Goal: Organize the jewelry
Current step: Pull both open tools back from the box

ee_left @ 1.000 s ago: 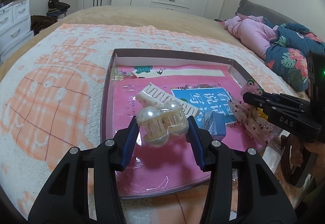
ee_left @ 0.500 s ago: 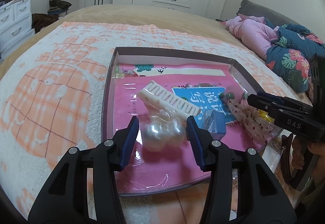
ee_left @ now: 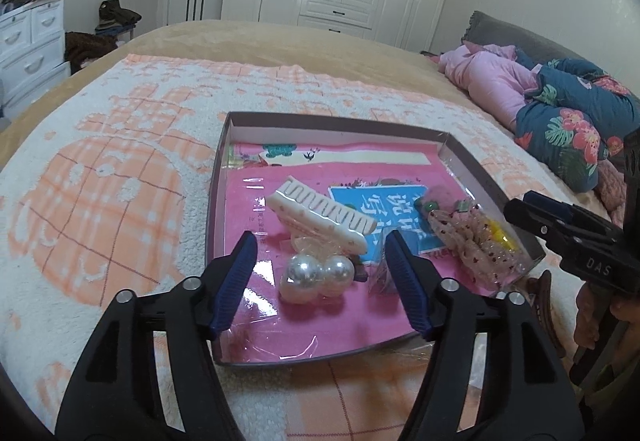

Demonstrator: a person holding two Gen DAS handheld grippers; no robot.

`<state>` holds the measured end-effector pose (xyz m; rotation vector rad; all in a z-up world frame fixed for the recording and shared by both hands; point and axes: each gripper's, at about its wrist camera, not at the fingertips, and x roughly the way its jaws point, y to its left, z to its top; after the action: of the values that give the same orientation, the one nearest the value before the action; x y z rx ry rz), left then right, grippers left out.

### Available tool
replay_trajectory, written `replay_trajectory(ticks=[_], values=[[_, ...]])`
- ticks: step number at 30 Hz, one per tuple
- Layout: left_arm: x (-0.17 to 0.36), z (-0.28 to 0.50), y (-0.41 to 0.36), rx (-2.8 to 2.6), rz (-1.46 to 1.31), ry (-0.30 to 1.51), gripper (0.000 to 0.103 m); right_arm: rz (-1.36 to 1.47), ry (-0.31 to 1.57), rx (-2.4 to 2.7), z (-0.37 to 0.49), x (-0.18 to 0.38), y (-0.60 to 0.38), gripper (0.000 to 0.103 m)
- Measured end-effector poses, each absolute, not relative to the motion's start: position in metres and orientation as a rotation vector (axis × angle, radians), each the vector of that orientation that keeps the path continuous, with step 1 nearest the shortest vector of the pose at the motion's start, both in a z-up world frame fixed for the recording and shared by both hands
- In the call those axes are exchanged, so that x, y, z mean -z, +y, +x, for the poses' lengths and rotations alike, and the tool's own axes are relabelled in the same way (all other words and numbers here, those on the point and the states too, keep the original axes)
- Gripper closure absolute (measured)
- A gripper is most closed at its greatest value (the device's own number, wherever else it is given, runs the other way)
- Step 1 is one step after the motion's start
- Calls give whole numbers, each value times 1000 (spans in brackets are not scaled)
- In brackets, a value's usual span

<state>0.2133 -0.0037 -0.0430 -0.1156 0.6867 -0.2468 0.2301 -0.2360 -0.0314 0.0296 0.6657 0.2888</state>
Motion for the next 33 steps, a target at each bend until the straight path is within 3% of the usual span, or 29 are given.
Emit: replay_trajectory(ticks=[15, 33], values=[[24, 186, 0, 263, -142, 623, 13, 51, 616, -280, 200, 15, -244, 31], [14, 160, -5, 296, -141, 596, 12, 59, 597, -245, 160, 12, -261, 29]])
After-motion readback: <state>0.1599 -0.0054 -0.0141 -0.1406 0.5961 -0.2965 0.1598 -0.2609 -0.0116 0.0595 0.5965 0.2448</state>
